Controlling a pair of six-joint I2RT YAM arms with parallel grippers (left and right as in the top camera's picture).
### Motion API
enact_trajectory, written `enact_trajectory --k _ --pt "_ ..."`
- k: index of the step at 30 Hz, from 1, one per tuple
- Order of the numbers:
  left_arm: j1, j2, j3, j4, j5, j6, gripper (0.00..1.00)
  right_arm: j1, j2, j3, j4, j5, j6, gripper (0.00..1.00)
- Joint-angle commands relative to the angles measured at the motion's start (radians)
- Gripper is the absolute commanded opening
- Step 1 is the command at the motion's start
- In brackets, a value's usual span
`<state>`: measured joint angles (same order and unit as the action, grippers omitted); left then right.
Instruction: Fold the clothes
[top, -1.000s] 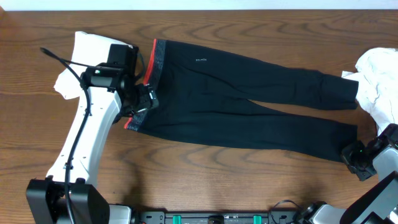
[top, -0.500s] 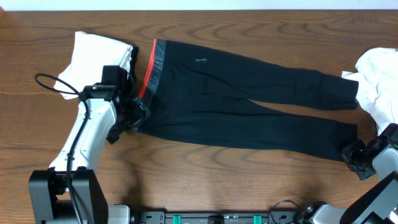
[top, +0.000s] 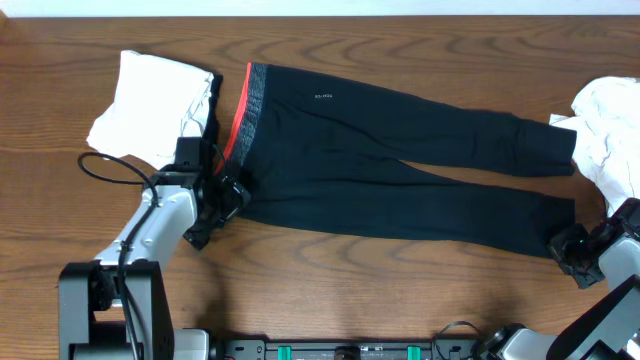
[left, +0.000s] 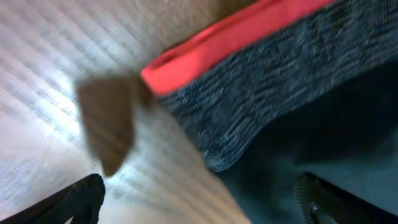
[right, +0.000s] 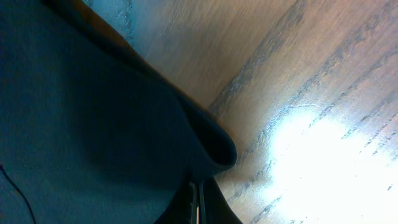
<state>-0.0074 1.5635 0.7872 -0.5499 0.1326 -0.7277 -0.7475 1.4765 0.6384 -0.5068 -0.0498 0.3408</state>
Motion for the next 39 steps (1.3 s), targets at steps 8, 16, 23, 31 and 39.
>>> enact_trajectory --k 8,16,23,31,39 --pt "0.003 0.006 -0.033 0.066 0.006 -0.014 0.92 -0.004 0.0 -0.012 0.003 -0.003 0.013 0.35" --pt "0.002 0.006 -0.034 0.082 -0.03 -0.013 0.92 -0.004 0.001 -0.013 0.007 0.053 0.027 0.42" --pt "0.002 0.006 -0.034 0.091 -0.043 -0.013 0.89 -0.004 0.001 -0.03 0.031 0.068 0.056 0.17" --pt "0.002 0.006 -0.034 0.093 -0.043 -0.007 0.66 -0.004 0.001 -0.032 0.035 0.068 0.055 0.01" --pt "0.002 0.003 -0.025 0.118 -0.04 0.002 0.24 -0.004 0.0 -0.013 0.021 0.045 0.055 0.01"
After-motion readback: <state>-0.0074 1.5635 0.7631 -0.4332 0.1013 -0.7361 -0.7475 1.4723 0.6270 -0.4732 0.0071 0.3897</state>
